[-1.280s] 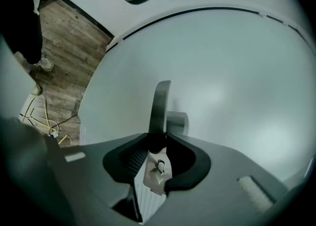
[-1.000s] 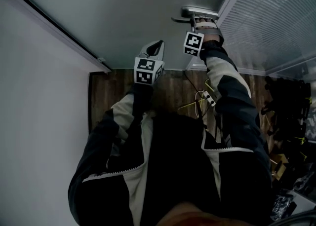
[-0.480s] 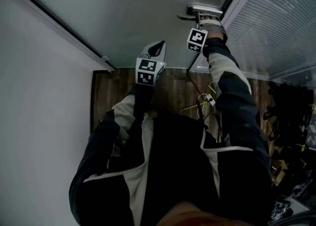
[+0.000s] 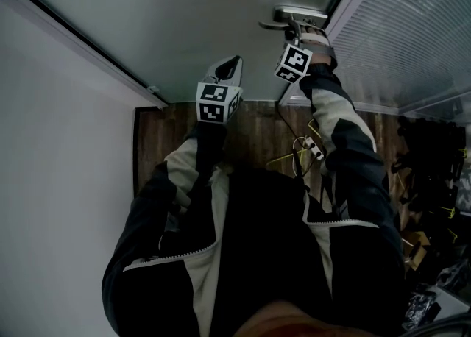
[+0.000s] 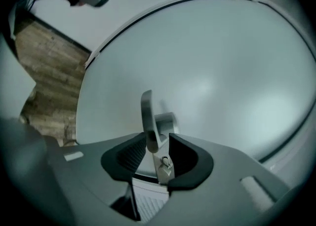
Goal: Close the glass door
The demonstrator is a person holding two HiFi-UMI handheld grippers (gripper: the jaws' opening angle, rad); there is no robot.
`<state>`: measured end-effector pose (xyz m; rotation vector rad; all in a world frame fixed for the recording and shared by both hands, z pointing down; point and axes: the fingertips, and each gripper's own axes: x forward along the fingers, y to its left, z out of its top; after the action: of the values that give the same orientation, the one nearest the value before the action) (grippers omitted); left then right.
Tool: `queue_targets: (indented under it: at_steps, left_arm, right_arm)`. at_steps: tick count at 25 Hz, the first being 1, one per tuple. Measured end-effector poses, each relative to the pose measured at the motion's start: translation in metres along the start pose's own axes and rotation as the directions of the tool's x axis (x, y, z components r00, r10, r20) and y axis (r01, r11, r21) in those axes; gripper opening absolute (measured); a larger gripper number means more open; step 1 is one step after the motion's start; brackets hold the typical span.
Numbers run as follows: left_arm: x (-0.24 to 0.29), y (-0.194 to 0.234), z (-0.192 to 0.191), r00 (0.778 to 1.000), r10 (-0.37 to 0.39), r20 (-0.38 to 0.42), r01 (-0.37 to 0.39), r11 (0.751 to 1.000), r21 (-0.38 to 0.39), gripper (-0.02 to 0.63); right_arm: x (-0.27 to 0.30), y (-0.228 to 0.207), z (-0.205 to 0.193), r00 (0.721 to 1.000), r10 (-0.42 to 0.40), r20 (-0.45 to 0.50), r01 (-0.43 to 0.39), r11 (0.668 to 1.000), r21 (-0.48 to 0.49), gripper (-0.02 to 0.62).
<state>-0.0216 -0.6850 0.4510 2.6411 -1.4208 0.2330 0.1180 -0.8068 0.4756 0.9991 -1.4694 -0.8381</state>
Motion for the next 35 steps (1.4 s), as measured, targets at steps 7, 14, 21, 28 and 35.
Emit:
queue_targets:
  at_steps: [7, 14, 21, 28, 35]
  left_arm:
    - [0.006, -0.005, 0.017, 0.997, -0.059, 0.047, 0.061, 0.998, -0.033, 0.003]
    - [0.029, -0.053, 0.011, 0.988, -0.153, 0.025, 0.153, 0.988, -0.023, 0.003]
    - [0.041, -0.082, 0.012, 0.981, -0.191, 0.023, 0.191, 0.981, -0.009, 0.003]
    - [0.043, -0.099, 0.014, 0.981, -0.195, 0.022, 0.195, 0.981, -0.007, 0.003]
    - [0.041, -0.106, 0.015, 0.984, -0.176, 0.025, 0.176, 0.984, -0.001, 0.003]
  right_arm:
    - [-0.129, -0.014, 0.003, 0.956, -0.098, 0.276, -0.17, 0.582, 0.795, 0.005]
    - [-0.171, 0.018, -0.064, 0.976, -0.122, 0.18, -0.137, 0.3, 0.944, 0.002]
    - [-0.186, 0.027, -0.103, 0.991, -0.099, 0.094, -0.065, 0.266, 0.962, 0.002]
    - [-0.194, 0.027, -0.109, 0.99, -0.105, 0.094, -0.065, 0.255, 0.965, 0.002]
    - [-0.2, 0.019, -0.106, 0.986, -0.134, 0.102, -0.056, 0.308, 0.95, 0.002]
